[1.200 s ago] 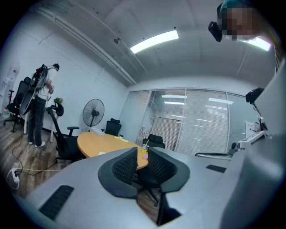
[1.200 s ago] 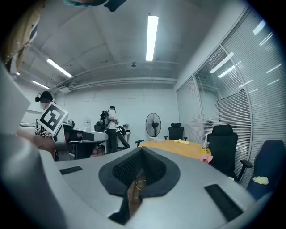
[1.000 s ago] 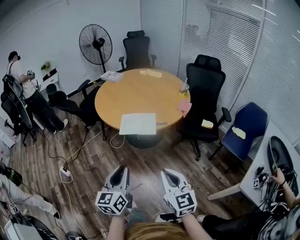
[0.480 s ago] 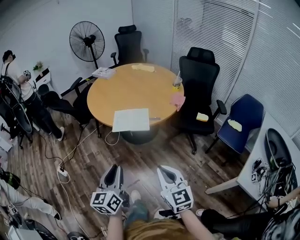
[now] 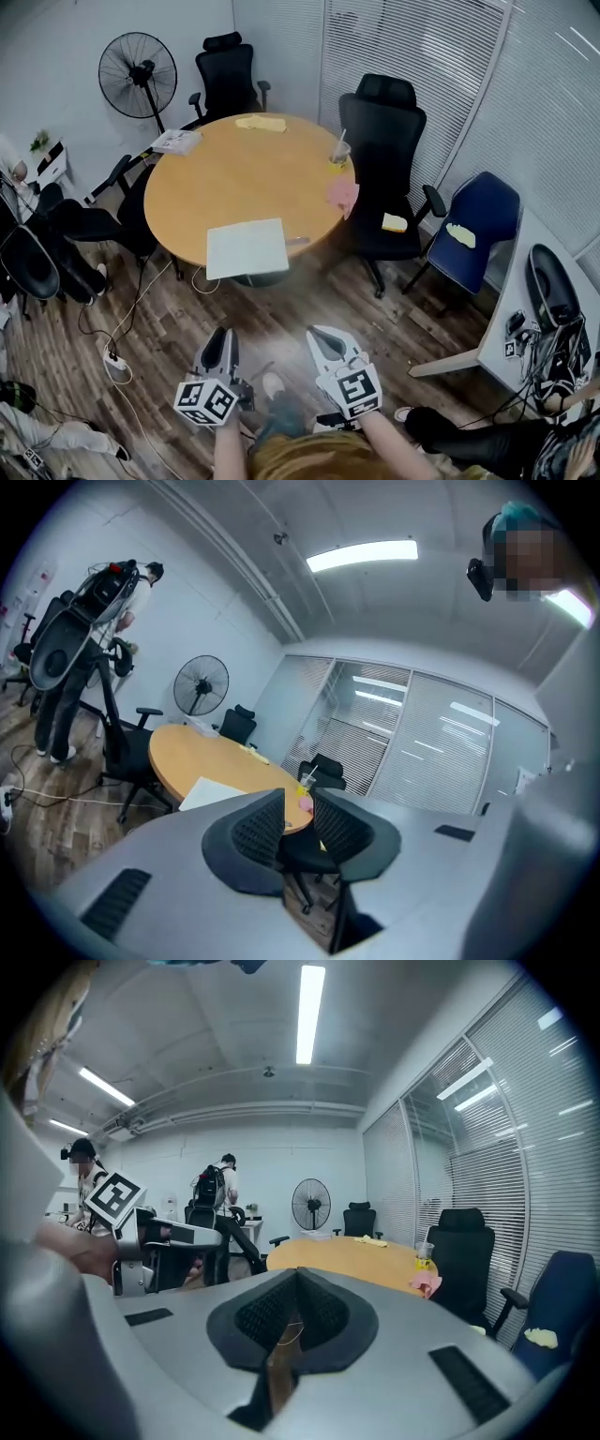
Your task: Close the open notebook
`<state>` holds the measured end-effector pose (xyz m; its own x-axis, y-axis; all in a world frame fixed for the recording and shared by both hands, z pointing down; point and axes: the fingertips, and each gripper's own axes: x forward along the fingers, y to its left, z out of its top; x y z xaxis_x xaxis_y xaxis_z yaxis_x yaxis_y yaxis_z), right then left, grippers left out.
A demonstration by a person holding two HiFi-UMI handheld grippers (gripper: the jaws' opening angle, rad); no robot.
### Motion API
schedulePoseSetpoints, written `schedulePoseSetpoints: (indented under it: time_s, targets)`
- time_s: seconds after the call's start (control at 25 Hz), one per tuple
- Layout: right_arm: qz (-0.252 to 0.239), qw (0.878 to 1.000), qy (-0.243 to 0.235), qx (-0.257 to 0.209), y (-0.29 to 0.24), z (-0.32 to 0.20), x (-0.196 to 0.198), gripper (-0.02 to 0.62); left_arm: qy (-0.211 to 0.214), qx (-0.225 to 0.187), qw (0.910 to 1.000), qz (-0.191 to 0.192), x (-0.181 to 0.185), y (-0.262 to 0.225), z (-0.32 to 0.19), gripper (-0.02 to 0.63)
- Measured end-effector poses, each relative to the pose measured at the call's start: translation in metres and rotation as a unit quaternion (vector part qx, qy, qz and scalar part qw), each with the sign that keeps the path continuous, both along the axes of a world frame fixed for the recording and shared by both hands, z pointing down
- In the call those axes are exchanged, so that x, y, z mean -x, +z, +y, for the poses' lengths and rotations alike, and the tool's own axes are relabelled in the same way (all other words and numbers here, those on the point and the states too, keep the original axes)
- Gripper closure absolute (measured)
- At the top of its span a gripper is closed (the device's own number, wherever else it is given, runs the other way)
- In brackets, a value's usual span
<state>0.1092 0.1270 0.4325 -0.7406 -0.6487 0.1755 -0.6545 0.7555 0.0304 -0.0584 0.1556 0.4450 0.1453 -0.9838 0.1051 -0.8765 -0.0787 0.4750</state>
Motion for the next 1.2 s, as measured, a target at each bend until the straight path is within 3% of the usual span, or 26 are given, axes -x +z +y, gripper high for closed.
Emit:
schedulePoseSetpoints:
  time_s: [0.48, 0.84, 1.2]
  targets:
    - [0.082, 0.996, 0.036, 0.008, 0.037, -0.118, 0.083, 0.583, 0.028, 0.043, 0.9984, 0.022, 0.111, 0.052, -0.128, 0.506]
    - [0.097, 0.992, 0.077, 0.030, 0.051, -0.153, 0.083, 0.583, 0.053, 0.082, 0.9944, 0.041, 0.134, 0.093, -0.159, 0.501]
    - [0.107, 0.991, 0.068, 0.052, 0.071, -0.174, 0.095, 0.584, 0.037, 0.112, 0.9913, 0.059, 0.154, 0.121, -0.174, 0.497]
